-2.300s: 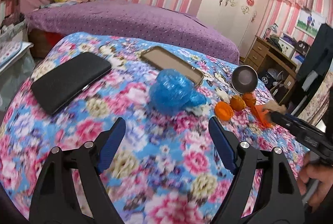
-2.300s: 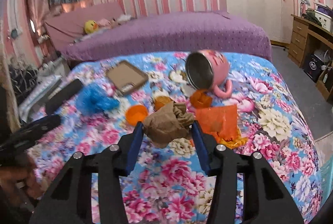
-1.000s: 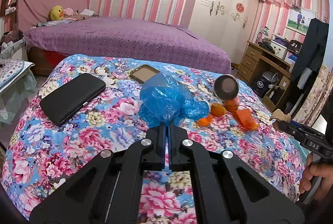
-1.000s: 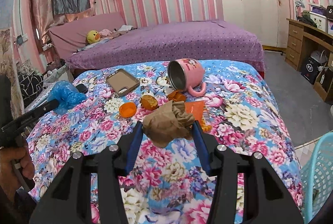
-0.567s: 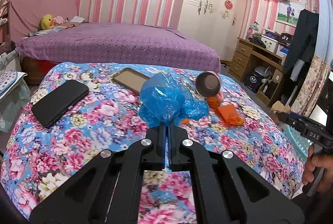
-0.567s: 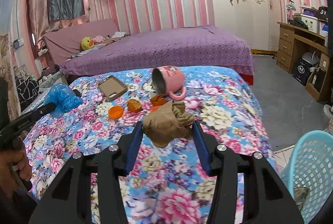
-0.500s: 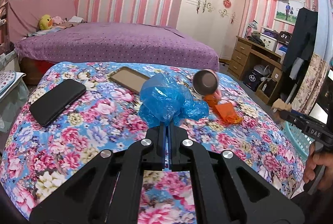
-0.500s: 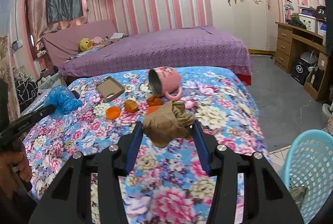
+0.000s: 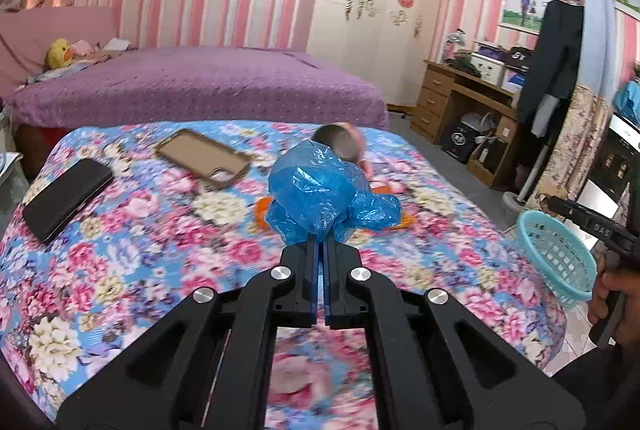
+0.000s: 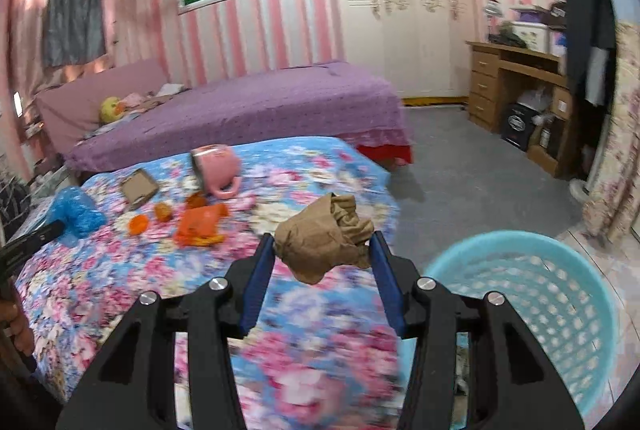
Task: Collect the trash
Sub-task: 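Carry both bags over the blue basket and open both tools to drop them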
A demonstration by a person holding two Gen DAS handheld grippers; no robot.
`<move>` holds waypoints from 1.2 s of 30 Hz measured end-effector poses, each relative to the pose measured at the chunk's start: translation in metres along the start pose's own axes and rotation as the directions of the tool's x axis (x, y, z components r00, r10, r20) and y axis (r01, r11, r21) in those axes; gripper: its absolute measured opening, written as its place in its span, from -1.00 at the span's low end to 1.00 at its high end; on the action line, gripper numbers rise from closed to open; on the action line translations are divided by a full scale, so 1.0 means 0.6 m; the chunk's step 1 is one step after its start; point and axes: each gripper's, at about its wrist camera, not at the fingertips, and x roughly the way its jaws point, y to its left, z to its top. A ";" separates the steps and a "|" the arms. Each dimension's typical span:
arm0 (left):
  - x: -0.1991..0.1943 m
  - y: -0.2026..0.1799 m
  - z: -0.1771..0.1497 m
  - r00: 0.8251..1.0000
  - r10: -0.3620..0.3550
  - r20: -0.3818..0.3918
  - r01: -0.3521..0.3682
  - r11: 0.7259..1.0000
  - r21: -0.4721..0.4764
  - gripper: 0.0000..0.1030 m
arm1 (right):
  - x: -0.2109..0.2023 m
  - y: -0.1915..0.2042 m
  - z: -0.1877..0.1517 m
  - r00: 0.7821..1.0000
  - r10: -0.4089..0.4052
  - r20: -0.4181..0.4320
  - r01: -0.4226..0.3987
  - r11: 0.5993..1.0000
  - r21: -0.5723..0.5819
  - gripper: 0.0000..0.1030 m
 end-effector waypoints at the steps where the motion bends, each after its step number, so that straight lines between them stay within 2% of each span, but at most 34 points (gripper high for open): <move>1: 0.001 -0.010 0.001 1.000 -0.011 0.000 0.011 1.000 0.007 -1.00 | -0.002 -0.016 -0.002 1.000 -0.018 -0.002 0.018 1.000 0.011 -0.06; 5: 0.007 -0.049 0.008 0.999 -0.051 0.002 0.051 0.998 0.036 -1.00 | -0.013 -0.064 -0.010 0.996 -0.084 -0.014 0.084 0.996 0.043 -0.06; 8: 0.014 -0.080 0.012 0.997 -0.079 0.002 0.079 0.996 0.046 -1.00 | -0.019 -0.087 -0.016 0.983 -0.179 -0.030 0.180 0.983 0.042 -0.06; 13: 0.034 -0.145 0.014 0.989 -0.147 -0.015 0.148 0.987 0.059 -1.00 | -0.024 -0.123 -0.018 0.973 -0.227 -0.048 0.231 0.968 0.097 -0.05; 20: 0.067 -0.261 0.027 0.966 -0.255 -0.054 0.259 0.959 0.112 -1.00 | -0.029 -0.155 -0.027 0.962 -0.265 -0.059 0.271 0.952 0.140 -0.01; 23: 0.084 -0.318 0.033 0.946 -0.313 -0.081 0.322 0.938 0.132 -1.00 | -0.038 -0.172 -0.027 0.958 -0.282 -0.041 0.285 0.942 0.176 0.05; 25: 0.096 -0.360 0.036 0.933 -0.347 -0.098 0.359 0.921 0.149 -1.00 | -0.053 -0.188 -0.028 0.947 -0.321 -0.002 0.314 0.923 0.223 0.56; 26: 0.105 -0.383 0.036 0.922 -0.370 -0.116 0.385 0.911 0.149 -1.00 | -0.066 -0.199 -0.027 0.933 -0.359 0.027 0.341 0.905 0.253 0.59; 28: 0.117 -0.415 0.033 0.910 -0.391 -0.136 0.409 0.899 0.155 -1.00 | -0.082 -0.220 -0.027 0.912 -0.406 0.054 0.372 0.875 0.309 0.60; 31: 0.134 -0.464 0.021 0.886 -0.429 -0.178 0.456 0.875 0.161 -1.00 | -0.101 -0.254 -0.034 0.885 -0.461 0.063 0.402 0.825 0.396 0.60; 33: 0.147 -0.494 0.012 0.863 -0.458 -0.212 0.493 0.855 0.159 -1.00 | -0.114 -0.277 -0.041 0.867 -0.494 0.063 0.415 0.788 0.455 0.60; 34: 0.153 -0.508 0.005 0.846 -0.478 -0.236 0.519 0.839 0.161 -1.00 | -0.121 -0.289 -0.045 0.858 -0.510 0.062 0.421 0.767 0.484 0.61; 35: 0.160 -0.527 -0.001 0.830 -0.496 -0.255 0.543 0.823 0.166 -0.96 | -0.124 -0.295 -0.048 0.852 -0.520 0.061 0.425 0.755 0.499 0.61; 36: 0.164 -0.536 -0.006 0.826 -0.498 -0.264 0.548 0.819 0.172 -0.81 | -0.127 -0.301 -0.052 0.845 -0.531 0.061 0.429 0.743 0.513 0.61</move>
